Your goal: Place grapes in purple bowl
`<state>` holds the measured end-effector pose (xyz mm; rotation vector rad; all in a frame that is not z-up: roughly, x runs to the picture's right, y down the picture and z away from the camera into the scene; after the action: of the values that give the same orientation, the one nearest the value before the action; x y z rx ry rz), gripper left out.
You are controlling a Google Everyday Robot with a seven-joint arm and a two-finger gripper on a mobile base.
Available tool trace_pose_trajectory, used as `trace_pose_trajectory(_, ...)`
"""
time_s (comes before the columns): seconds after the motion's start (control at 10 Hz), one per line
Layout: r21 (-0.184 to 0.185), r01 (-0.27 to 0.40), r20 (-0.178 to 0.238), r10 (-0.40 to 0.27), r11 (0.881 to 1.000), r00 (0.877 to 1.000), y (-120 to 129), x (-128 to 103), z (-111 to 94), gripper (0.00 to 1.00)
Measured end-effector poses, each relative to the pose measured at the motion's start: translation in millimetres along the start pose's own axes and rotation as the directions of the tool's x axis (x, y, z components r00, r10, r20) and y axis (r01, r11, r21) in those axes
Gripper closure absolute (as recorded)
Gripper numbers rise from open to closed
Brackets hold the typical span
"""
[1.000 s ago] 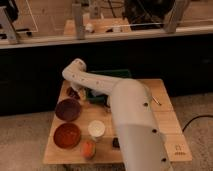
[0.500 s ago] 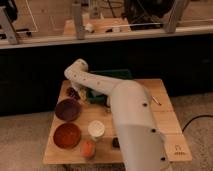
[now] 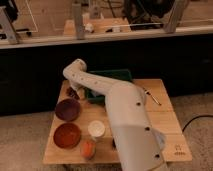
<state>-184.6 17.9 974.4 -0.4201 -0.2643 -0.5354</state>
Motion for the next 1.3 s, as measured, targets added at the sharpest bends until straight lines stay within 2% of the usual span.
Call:
trace_pose_trajectory(0.2, -0.015, 0.002, 0.002, -0.002, 1.000, 1.000, 1, 0, 10, 0.62)
trace_pose_trajectory(0.5, -0.038, 0.000, 0.011, 0.000, 0.999, 1.000, 4, -2, 17, 0.94)
trace_pose_trajectory(0.6, -0.038, -0.005, 0.016, 0.006, 0.999, 1.000, 5, -2, 17, 0.99)
trace_pose_trajectory(0.9, -0.017, -0.029, 0.033, 0.030, 0.999, 0.999, 11, -3, 6, 1.00)
trace_pose_trajectory(1.2, 0.046, -0.052, 0.049, 0.050, 0.998, 0.998, 11, 3, -25, 1.00)
trace_pose_trajectory(1.3, 0.066, -0.056, 0.047, 0.053, 0.996, 0.998, 6, 5, -42, 1.00)
